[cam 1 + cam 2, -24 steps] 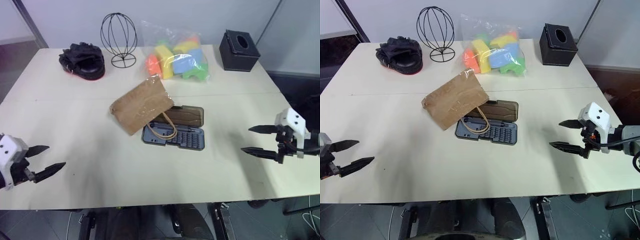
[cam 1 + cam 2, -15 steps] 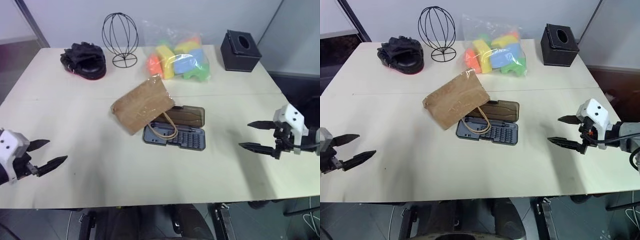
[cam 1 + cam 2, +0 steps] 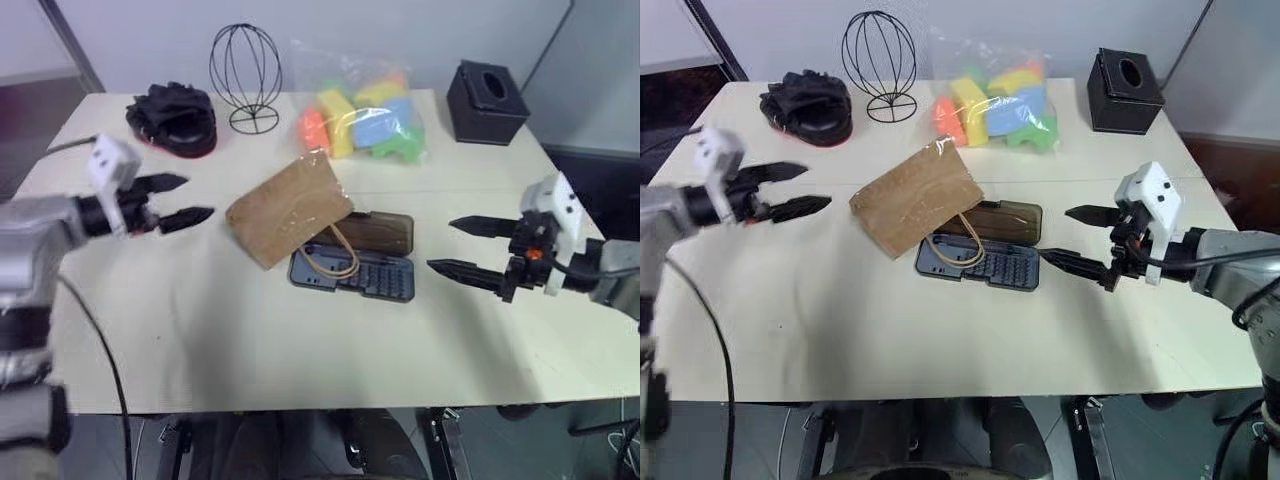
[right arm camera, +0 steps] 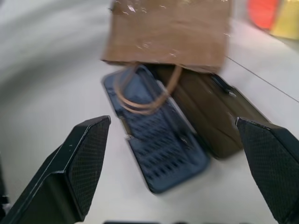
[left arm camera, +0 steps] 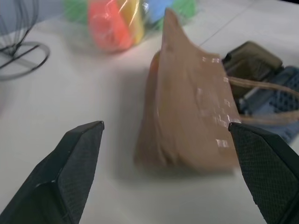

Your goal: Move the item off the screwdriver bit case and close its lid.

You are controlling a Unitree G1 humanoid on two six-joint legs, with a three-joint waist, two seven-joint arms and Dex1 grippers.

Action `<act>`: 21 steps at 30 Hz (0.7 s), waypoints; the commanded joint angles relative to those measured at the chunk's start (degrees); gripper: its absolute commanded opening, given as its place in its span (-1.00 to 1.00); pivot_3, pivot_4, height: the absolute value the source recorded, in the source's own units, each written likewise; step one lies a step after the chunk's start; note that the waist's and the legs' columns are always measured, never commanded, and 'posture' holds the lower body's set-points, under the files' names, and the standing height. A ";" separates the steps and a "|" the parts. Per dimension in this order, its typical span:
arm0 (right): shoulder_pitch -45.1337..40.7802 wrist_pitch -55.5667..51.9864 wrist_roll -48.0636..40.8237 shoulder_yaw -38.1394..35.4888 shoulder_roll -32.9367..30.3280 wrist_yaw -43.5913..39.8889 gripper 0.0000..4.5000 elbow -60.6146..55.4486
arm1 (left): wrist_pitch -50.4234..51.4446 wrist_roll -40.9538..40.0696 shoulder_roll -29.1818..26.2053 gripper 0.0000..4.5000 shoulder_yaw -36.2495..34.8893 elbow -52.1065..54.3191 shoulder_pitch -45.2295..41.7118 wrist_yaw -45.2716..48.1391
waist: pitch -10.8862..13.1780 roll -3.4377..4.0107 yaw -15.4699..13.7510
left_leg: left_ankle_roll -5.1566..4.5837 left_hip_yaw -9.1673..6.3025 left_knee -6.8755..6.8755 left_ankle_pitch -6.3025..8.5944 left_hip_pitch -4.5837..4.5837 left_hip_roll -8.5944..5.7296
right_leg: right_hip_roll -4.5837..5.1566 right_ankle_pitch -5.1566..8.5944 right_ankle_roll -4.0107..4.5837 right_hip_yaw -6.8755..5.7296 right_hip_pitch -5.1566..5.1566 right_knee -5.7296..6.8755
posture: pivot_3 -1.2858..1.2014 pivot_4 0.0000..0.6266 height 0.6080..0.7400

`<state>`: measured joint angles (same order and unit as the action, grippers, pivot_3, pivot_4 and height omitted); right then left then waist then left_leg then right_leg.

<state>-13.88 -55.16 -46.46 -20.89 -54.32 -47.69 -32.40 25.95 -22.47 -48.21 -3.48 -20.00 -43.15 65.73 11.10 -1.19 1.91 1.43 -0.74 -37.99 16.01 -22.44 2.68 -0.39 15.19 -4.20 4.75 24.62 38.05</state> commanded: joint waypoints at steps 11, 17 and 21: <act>8.12 -3.53 -12.72 -13.01 1.39 14.20 1.00 -14.50 | -22.19 20.92 16.63 0.99 13.05 -49.12 -28.82 4.96 | 0.01 -0.08 0.25 | -0.30 -0.13 0.01 0.16 -0.06 -0.02 | -0.07 0.03 -0.04 -0.01 0.03 0.03 | 0.03 -0.52 0.95; 7.99 -2.22 -14.29 -12.38 -0.43 16.14 1.00 -14.53 | -23.00 22.41 16.40 -0.03 11.78 -51.34 -28.54 6.23 | 0.01 -0.09 0.38 | -0.29 -0.15 -0.02 0.16 -0.08 -0.02 | -0.06 0.03 -0.05 -0.02 0.03 0.03 | 0.03 -0.52 0.95; 4.59 -0.76 -14.14 -8.20 -1.06 15.65 1.00 -12.00 | -22.89 22.43 11.47 -0.89 10.67 -49.62 -27.08 7.96 | 0.01 -0.09 0.85 | -0.29 -0.15 -0.01 0.16 -0.05 -0.02 | -0.07 0.03 -0.05 -0.02 0.03 0.07 | 0.03 -0.52 0.95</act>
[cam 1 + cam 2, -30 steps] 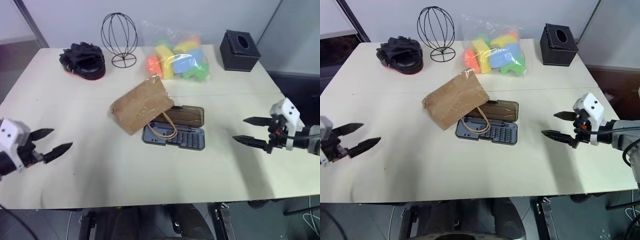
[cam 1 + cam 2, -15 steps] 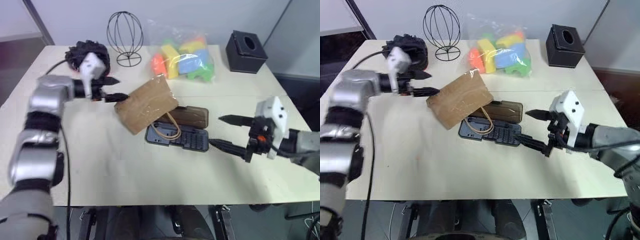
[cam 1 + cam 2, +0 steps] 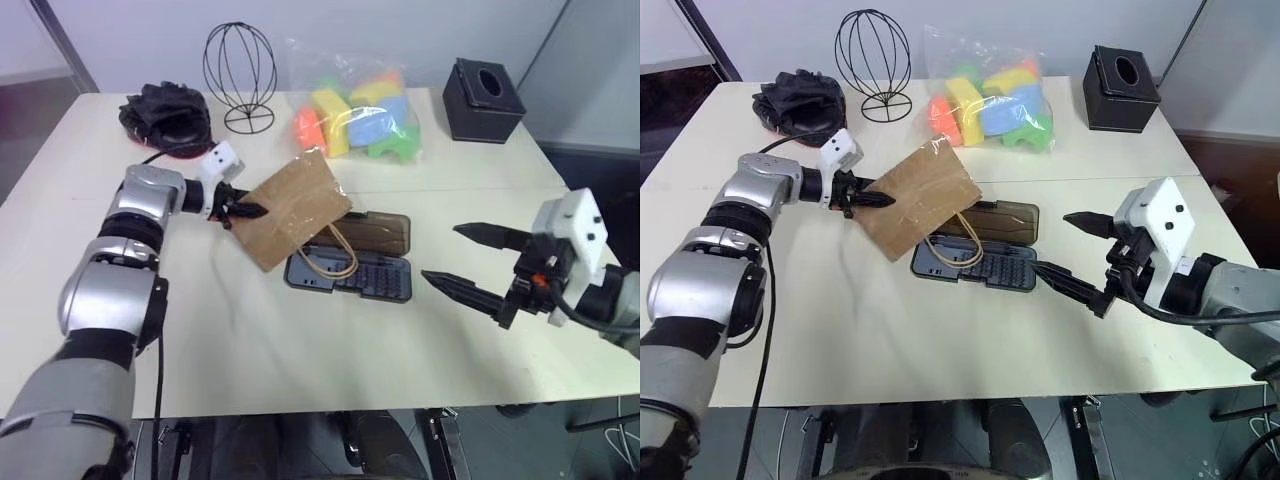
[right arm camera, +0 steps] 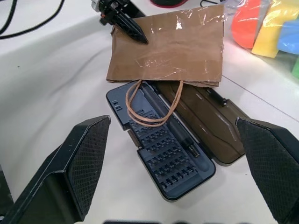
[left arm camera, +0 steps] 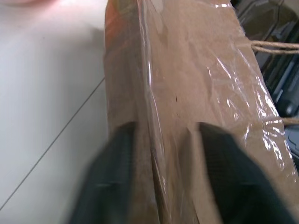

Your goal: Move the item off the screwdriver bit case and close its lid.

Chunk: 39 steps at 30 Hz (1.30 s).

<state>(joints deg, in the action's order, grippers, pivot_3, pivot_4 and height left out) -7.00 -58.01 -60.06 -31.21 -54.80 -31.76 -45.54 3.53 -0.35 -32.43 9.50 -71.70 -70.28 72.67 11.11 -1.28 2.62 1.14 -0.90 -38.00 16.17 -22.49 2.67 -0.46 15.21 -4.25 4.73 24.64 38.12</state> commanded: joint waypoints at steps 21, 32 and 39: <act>-23.63 15.17 17.84 32.05 7.01 -16.71 1.00 23.72 | 28.64 -12.53 -30.37 -0.88 -50.07 56.64 68.85 -12.07 | 0.09 0.07 -1.49 | 0.20 0.39 0.02 -0.11 0.01 0.31 | 0.38 0.19 0.33 -0.21 0.06 0.04 | 0.03 -0.52 0.95; -26.76 16.40 24.63 33.25 7.18 -20.22 1.00 29.70 | 41.95 -23.19 -25.71 0.98 -64.02 79.34 77.62 -13.76 | 0.02 -0.07 -1.01 | 0.23 0.62 0.00 -0.12 0.01 0.30 | 0.38 0.05 0.11 -0.14 0.11 0.05 | 0.03 -0.52 0.95; -38.85 22.65 38.06 40.87 9.15 -22.73 1.00 50.47 | 57.57 -47.54 -30.49 0.98 -71.65 93.47 74.59 -3.32 | 0.04 -0.13 0.15 | 0.23 0.60 -0.03 -0.13 0.05 0.31 | 0.33 0.08 0.21 -0.13 0.09 0.07 | 0.03 -0.52 0.95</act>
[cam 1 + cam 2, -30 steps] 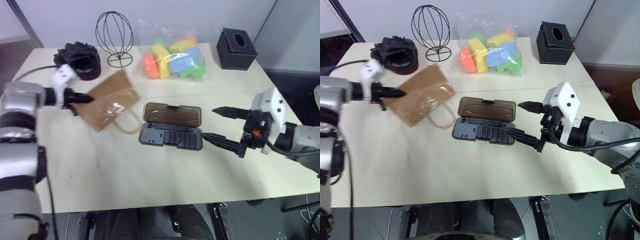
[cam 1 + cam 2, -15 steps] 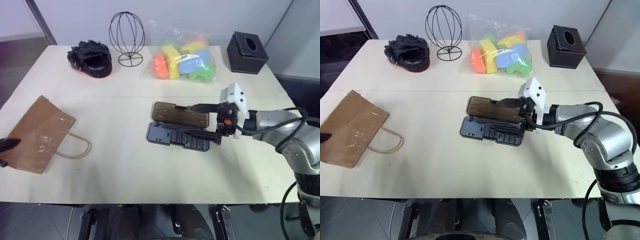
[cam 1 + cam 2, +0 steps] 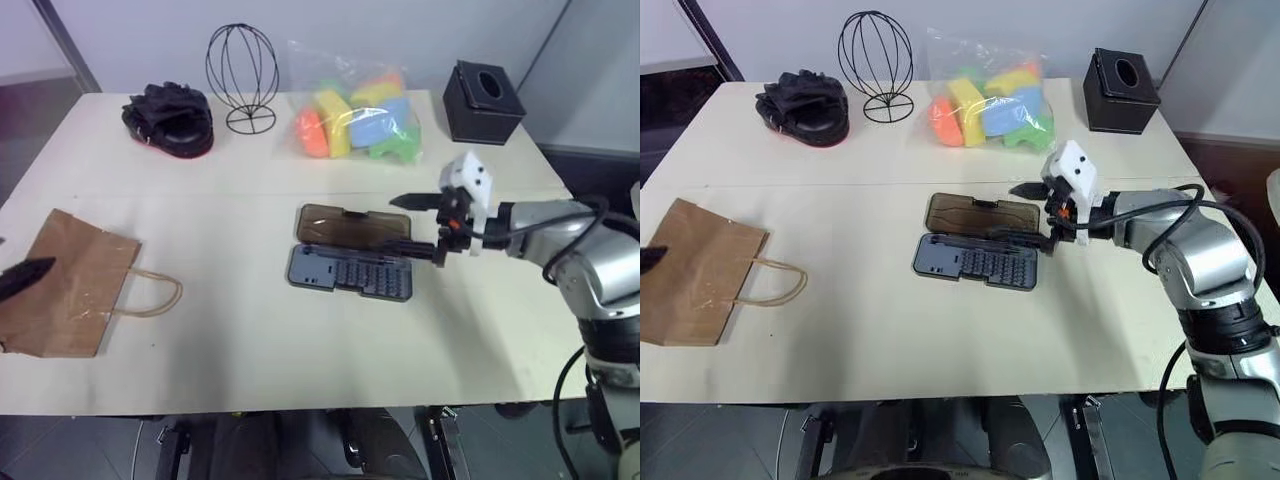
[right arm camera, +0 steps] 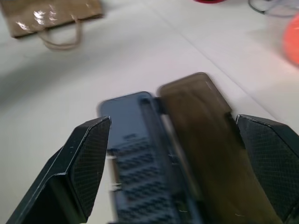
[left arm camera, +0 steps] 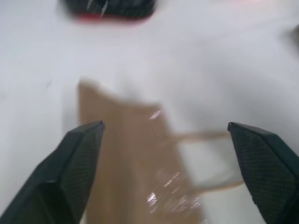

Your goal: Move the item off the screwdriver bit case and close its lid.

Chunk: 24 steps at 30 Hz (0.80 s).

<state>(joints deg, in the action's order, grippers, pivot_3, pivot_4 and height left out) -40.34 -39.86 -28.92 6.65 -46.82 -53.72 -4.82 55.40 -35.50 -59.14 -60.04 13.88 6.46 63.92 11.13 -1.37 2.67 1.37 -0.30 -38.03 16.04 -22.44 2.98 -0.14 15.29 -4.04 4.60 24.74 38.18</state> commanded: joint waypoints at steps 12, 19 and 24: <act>-24.44 26.42 29.24 13.75 13.98 -3.78 1.00 56.89 | -11.11 -9.19 -5.96 0.98 35.69 12.36 -16.15 6.06 | 0.09 0.28 1.34 | 0.07 0.01 0.15 -0.04 -0.05 -0.02 | -0.12 -0.10 -0.06 0.12 0.13 0.05 | 0.03 -0.52 0.95; -26.40 33.61 33.56 12.93 17.48 -4.64 0.16 68.65 | -13.50 -7.80 -4.81 1.00 42.30 10.47 -21.59 5.38 | 0.08 0.27 1.90 | 0.06 0.01 0.17 -0.03 -0.02 -0.03 | -0.12 -0.11 -0.08 0.14 0.11 0.07 | 0.03 -0.52 0.95; -26.00 35.98 35.77 12.44 18.41 -5.59 -0.26 70.88 | -14.27 -7.45 -4.85 1.00 42.36 10.51 -20.46 5.26 | 0.06 0.25 1.75 | 0.06 -0.04 0.13 -0.04 0.04 -0.03 | -0.13 -0.11 -0.08 0.13 0.01 0.08 | 0.03 -0.52 0.95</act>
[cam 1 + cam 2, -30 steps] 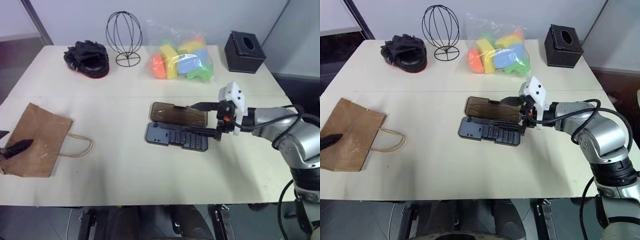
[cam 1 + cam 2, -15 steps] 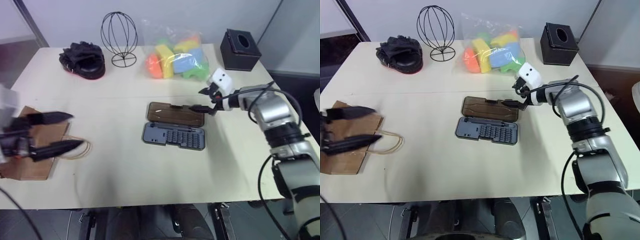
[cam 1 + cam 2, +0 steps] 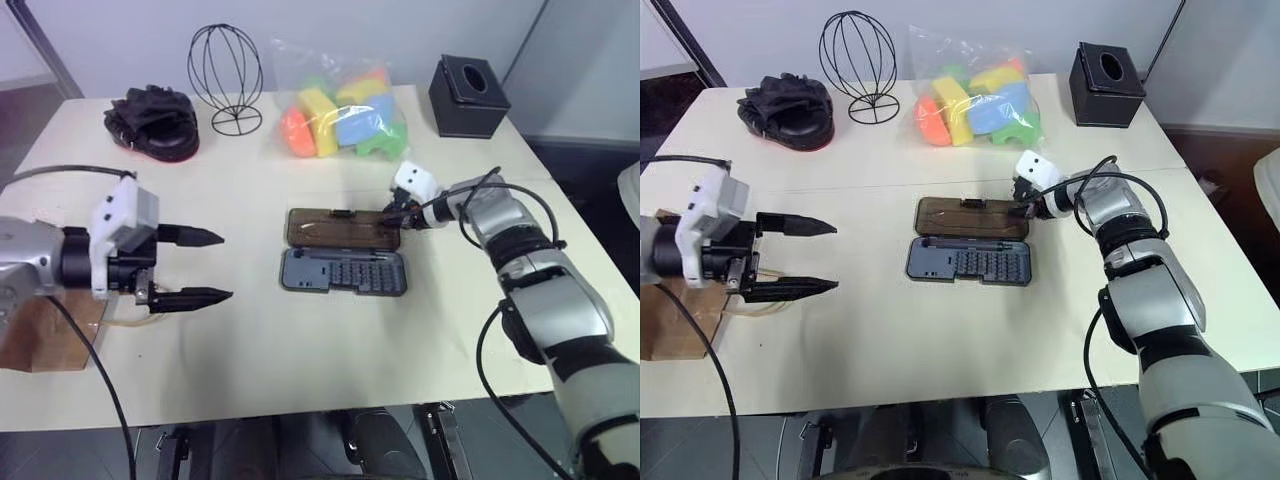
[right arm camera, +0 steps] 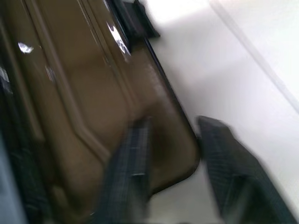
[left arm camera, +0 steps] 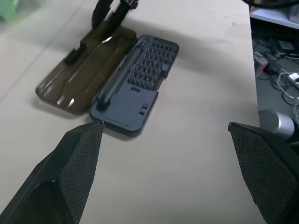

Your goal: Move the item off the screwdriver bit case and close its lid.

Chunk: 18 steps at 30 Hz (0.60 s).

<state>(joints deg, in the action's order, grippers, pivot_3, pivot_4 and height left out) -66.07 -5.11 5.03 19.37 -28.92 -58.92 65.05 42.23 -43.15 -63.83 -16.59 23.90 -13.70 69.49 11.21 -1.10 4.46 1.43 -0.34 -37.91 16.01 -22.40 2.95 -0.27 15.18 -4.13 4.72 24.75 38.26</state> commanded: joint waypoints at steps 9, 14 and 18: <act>-0.23 4.36 5.45 -1.21 2.09 -0.36 -0.98 2.54 | -1.89 0.80 -0.21 1.00 -0.05 -0.60 -0.90 -0.73 | -0.07 -0.12 1.02 | 0.00 -0.06 0.00 0.00 0.08 0.03 | -0.06 0.00 0.01 -0.01 -0.07 0.03 | 0.03 -0.52 0.95; 0.24 5.34 7.06 -1.41 2.85 -0.28 -0.98 2.69 | -2.24 1.08 -0.22 1.00 0.24 -0.88 -0.92 -0.77 | -0.08 -0.12 1.42 | 0.00 -0.10 0.00 0.00 0.11 0.02 | -0.08 0.01 0.01 -0.02 -0.08 0.11 | 0.03 -0.52 0.95; 1.85 11.91 8.14 -0.64 3.01 -1.38 -0.98 -0.44 | -2.56 1.70 -0.39 1.00 1.15 -1.62 -0.57 0.11 | -0.08 -0.12 1.44 | 0.00 -0.10 0.00 0.00 0.11 0.02 | -0.07 0.01 0.01 -0.02 -0.09 0.11 | 0.03 -0.52 0.95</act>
<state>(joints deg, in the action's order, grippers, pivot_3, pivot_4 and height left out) -66.01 3.40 12.65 17.56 -27.40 -58.50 66.26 40.65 -41.73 -63.83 -15.42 22.42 -13.94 68.80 11.14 -1.22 5.90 1.44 -0.44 -37.91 16.01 -22.28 2.97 -0.34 15.18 -4.12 4.70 24.66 38.37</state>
